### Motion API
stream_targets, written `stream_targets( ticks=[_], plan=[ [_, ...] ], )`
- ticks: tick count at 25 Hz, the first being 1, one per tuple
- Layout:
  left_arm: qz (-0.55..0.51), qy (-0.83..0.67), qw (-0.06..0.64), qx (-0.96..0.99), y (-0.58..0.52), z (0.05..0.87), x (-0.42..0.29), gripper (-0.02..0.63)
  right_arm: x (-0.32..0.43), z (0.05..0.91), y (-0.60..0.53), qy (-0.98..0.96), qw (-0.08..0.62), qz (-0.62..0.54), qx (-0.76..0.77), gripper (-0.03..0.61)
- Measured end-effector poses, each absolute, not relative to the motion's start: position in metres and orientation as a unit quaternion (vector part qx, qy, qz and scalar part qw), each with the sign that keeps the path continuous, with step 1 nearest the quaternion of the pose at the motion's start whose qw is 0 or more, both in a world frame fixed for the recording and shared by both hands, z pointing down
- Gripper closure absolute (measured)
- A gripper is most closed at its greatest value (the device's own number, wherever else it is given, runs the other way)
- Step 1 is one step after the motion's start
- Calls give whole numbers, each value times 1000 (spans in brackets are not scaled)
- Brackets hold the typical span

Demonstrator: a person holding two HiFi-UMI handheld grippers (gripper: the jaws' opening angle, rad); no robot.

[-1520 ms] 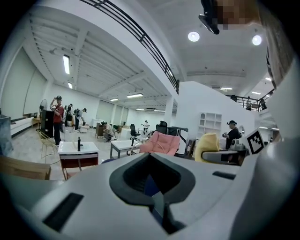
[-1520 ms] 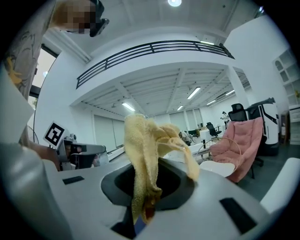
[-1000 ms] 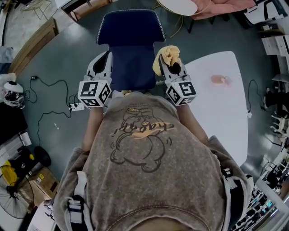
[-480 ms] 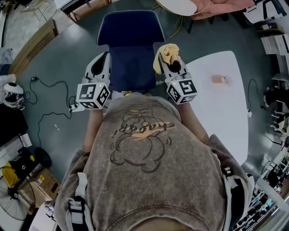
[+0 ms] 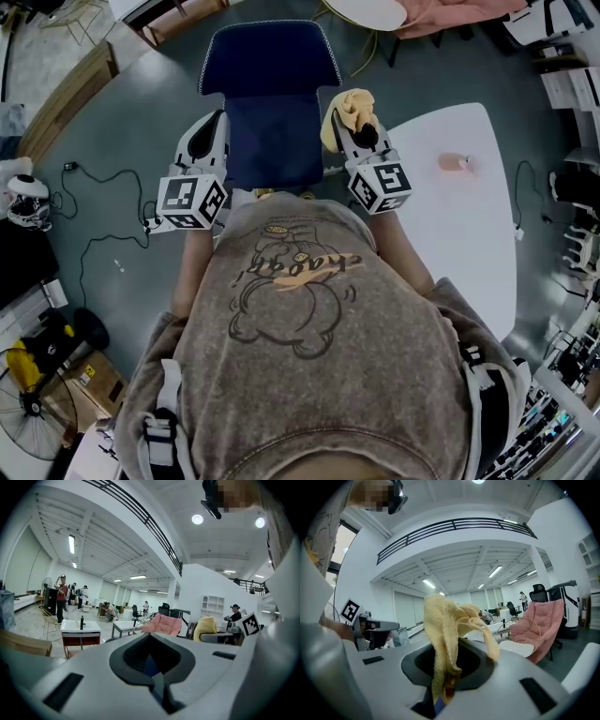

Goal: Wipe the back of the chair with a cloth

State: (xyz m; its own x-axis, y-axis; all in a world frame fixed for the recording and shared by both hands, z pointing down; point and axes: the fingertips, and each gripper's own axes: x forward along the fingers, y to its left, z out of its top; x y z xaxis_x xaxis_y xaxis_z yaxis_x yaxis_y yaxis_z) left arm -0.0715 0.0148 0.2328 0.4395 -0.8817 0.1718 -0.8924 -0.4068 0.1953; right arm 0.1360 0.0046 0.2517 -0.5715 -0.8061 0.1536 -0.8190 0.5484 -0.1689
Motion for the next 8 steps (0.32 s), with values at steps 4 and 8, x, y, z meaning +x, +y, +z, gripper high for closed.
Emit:
stream_targets(
  ticks=[4, 8],
  plan=[
    [23, -528, 127, 839, 13, 232, -70, 606, 137, 251, 3, -880, 28, 111, 461, 508],
    [25, -528, 128, 839, 11, 235, -71, 606, 136, 253, 0, -881, 28, 114, 459, 508]
  ],
)
